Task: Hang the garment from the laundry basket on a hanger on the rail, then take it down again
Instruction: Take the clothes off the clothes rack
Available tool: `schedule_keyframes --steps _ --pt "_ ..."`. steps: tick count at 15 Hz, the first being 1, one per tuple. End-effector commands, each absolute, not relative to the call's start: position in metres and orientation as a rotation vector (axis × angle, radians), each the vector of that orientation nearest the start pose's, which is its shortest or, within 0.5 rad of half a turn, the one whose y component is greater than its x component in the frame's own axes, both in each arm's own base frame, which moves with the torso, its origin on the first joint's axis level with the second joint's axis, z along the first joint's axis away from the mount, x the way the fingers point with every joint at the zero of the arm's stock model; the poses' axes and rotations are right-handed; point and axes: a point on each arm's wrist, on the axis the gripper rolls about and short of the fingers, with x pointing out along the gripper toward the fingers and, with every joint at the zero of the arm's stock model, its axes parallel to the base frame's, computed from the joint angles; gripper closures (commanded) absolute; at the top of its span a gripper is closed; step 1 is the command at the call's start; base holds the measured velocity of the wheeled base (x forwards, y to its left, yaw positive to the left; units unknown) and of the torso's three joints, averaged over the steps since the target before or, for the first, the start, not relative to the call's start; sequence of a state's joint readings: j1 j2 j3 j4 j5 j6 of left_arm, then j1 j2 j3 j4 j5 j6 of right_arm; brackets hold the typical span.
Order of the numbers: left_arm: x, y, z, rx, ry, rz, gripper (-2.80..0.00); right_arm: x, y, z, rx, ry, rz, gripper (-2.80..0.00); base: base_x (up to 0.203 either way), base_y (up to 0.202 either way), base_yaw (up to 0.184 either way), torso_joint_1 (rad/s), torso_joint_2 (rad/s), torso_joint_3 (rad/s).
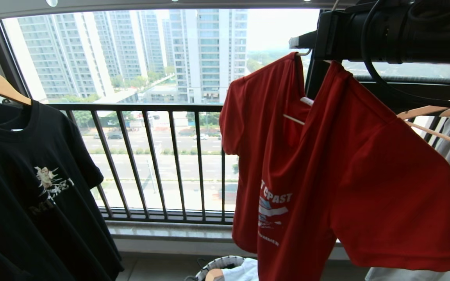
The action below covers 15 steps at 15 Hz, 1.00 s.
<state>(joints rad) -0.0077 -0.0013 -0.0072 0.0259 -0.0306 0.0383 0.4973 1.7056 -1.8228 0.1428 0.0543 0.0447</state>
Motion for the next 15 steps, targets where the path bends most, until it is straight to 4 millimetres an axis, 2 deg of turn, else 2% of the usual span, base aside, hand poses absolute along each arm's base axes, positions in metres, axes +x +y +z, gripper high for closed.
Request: schedule_keyframes --steps 1,6,9,13,15 --pt "-0.023 -0.001 0.075 0.038 0.019 -0.039 0.00 0.259 0.144 0.399 0.043 0.009 0.558 0.00 0.000 0.000 0.000 0.000 0.00 0.000" --pt "-0.023 -0.001 0.075 0.038 0.019 -0.039 0.00 0.233 0.136 0.414 0.053 -0.034 0.580 0.00 0.000 0.000 0.000 0.000 0.00 0.000" --pt "-0.023 -0.001 0.075 0.038 0.018 -0.039 0.00 0.207 0.125 0.421 0.055 -0.031 0.597 0.00 0.000 0.000 0.000 0.000 0.00 0.000" --pt "-0.023 -0.001 0.075 0.038 0.019 -0.039 0.00 0.169 0.105 0.419 0.056 -0.034 0.614 0.00 0.000 0.000 0.000 0.000 0.00 0.000" --pt "-0.023 -0.001 0.075 0.038 0.018 -0.039 0.00 0.156 0.098 0.406 0.051 -0.002 0.622 0.00 0.000 0.000 0.000 0.000 0.00 0.000"
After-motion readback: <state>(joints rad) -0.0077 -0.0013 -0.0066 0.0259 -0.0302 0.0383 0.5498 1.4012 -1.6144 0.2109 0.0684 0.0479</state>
